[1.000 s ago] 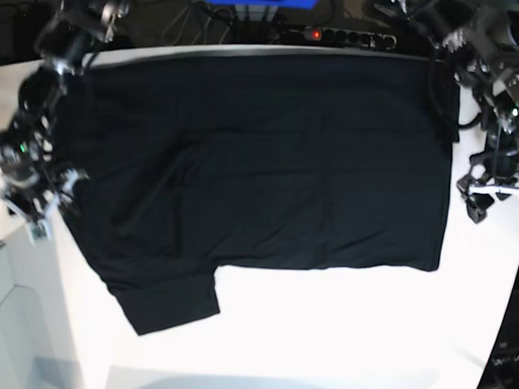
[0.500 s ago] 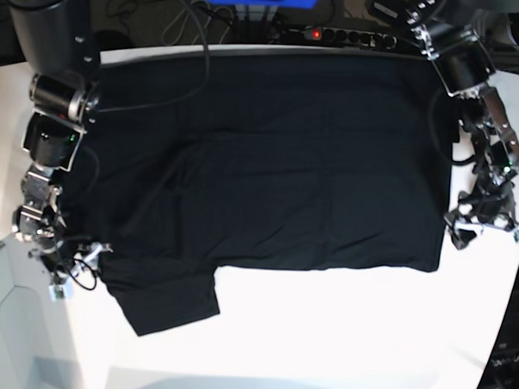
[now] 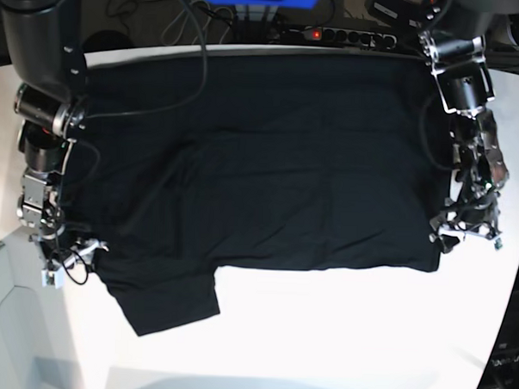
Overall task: Fold the T-shirt properly
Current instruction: 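Open both grippers and move them down the shirt's sides to grasp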
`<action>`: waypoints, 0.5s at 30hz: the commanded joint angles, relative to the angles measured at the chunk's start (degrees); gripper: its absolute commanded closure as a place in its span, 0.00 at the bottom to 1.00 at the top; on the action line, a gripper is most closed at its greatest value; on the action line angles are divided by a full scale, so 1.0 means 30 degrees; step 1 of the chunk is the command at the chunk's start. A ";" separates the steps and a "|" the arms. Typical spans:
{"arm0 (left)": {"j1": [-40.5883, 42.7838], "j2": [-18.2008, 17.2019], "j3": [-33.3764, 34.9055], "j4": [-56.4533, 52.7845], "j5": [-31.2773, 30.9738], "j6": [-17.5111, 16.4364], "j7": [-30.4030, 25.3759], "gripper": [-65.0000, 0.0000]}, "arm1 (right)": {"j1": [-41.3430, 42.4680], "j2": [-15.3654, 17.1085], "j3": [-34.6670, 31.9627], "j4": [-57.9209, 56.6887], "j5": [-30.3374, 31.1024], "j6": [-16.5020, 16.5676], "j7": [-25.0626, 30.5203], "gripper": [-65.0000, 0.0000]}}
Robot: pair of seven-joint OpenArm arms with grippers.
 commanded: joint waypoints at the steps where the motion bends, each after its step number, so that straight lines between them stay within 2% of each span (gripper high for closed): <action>1: -0.0651 -0.0356 0.0120 0.0136 -0.0118 -0.0065 -0.0452 0.33 | 0.0216 -0.0043 0.0015 0.0281 0.0177 -0.0100 0.0521 0.47; 7: -0.2233 -0.0151 0.0589 -0.1066 0.3077 -0.0153 -0.0511 0.33 | -0.0517 -0.0306 0.0044 0.0281 0.0177 -0.0100 0.0521 0.48; 10: -0.3200 0.0142 0.0589 -0.2502 0.3985 -0.0182 -0.0511 0.33 | -0.0722 -0.0570 0.0015 0.0281 0.0177 -0.0100 0.0521 0.49; 12: -0.3757 0.0201 0.0619 -0.3381 0.4132 -0.0211 -0.0657 0.33 | -0.0986 -0.0599 0.0015 0.0281 0.0177 -0.0100 0.0521 0.54; 15: -0.4343 0.0259 0.0882 -0.4553 0.4337 -0.0211 -0.1888 0.33 | -0.1220 -0.0658 0.0044 0.0281 0.0177 -0.0100 0.0492 0.68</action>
